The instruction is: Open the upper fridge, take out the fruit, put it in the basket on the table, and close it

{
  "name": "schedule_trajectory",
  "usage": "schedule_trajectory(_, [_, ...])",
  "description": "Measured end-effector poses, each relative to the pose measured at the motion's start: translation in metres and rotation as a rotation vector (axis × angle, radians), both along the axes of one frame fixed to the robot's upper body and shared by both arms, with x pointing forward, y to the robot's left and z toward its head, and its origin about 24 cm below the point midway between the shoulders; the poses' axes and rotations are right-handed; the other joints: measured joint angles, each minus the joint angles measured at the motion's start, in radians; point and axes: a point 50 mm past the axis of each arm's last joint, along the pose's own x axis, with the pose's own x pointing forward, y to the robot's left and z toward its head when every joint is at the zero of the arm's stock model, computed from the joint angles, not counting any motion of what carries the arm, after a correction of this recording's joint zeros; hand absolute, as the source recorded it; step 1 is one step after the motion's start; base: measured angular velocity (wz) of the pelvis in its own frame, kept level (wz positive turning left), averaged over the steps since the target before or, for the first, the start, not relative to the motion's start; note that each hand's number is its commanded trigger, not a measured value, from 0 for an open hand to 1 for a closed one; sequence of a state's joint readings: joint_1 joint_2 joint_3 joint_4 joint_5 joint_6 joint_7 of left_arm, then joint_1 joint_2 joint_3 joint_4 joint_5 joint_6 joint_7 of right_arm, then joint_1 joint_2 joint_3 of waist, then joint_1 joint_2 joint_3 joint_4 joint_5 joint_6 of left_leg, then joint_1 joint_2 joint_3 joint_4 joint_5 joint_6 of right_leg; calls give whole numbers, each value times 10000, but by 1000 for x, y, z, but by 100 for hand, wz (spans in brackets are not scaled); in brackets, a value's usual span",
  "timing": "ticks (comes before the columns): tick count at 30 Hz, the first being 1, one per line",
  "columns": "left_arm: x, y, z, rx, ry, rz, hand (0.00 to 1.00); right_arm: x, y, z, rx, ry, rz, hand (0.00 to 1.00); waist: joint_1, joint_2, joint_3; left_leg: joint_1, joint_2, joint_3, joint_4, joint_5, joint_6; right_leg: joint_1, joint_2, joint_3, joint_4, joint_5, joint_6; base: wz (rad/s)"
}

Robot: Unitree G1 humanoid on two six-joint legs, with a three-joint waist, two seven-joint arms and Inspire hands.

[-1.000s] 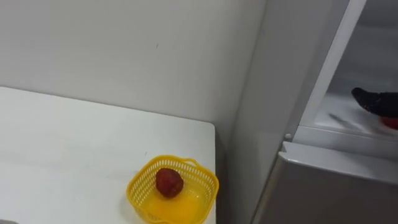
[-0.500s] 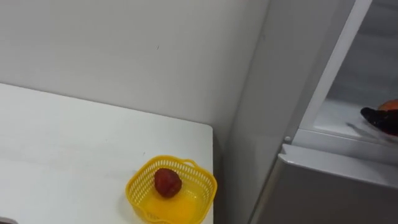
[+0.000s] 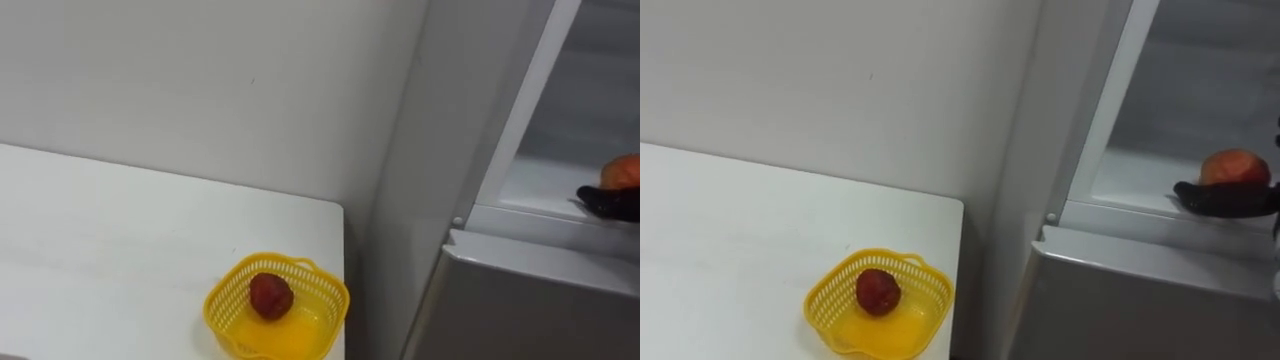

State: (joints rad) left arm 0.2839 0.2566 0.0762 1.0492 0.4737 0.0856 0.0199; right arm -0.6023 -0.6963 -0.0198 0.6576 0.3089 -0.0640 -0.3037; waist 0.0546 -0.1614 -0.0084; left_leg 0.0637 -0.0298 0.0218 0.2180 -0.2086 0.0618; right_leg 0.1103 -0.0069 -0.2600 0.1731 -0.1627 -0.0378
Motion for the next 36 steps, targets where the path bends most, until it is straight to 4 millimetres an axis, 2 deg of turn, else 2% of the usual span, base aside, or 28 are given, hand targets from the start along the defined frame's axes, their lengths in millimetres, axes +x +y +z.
schedule_trajectory(9, [-1,2,1,198,-81,57,0,-1,-4,-5,74,260,-73,0,-154,85,56,-43,-2,-6,67,-2,0,17,-4,-11,-15,2,-4,0])
schedule_trajectory(13, [-3,3,2,218,-40,42,0,-1,-8,-11,199,588,2,0,-194,114,31,-138,-3,-3,108,-2,1,-72,-6,-11,6,7,-11,0])
schedule_trajectory(25, [-2,4,2,238,-80,9,0,-2,-15,-20,767,1068,428,0,33,152,44,-197,0,-16,205,-10,5,-134,-32,-69,140,15,-18,0])
schedule_trajectory(36, [-3,4,2,224,-40,2,0,-3,-17,-24,1084,1289,898,0,46,107,39,-162,-13,-16,216,28,-11,-86,-58,-179,111,-32,-61,0])
